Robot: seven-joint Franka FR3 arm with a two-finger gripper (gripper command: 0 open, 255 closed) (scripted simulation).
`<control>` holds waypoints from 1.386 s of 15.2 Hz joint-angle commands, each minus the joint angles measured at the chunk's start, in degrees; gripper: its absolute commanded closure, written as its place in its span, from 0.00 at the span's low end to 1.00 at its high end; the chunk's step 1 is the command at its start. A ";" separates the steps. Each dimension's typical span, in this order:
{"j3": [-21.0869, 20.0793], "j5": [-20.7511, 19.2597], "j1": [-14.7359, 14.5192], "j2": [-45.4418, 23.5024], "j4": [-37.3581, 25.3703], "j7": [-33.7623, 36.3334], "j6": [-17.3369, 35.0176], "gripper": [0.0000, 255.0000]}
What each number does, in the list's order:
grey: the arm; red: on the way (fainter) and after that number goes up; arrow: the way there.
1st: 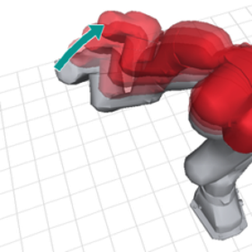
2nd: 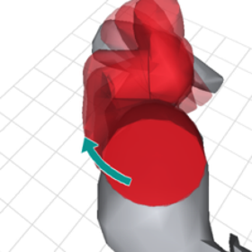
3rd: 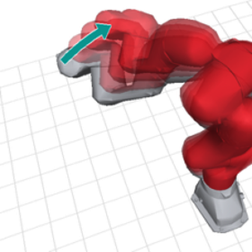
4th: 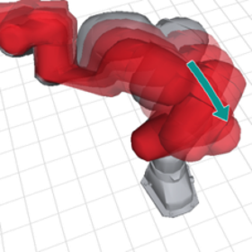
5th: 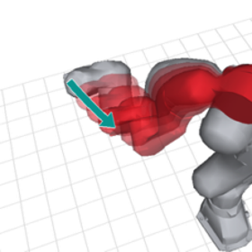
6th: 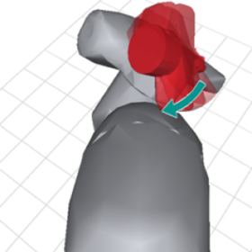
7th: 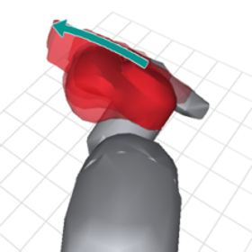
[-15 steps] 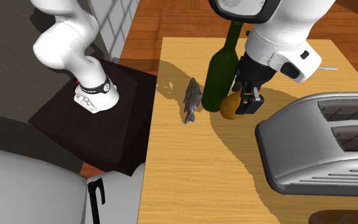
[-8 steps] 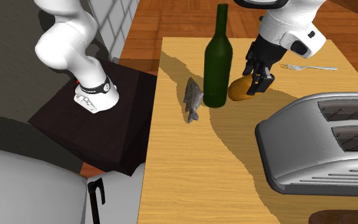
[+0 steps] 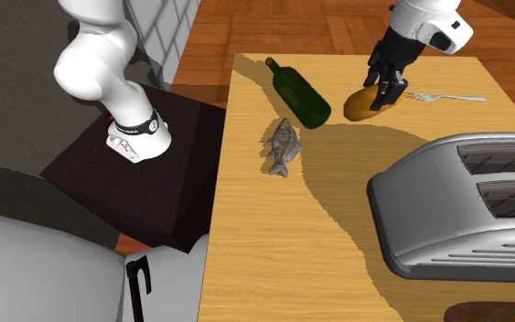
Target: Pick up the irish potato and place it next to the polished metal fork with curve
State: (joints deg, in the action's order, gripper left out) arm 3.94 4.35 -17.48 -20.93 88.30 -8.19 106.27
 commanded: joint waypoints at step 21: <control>-3.76 -0.76 -10.07 -25.46 -31.78 14.31 -5.49 1.00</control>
State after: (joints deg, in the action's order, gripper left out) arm 0.18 3.56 -27.60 -46.63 54.95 6.27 99.75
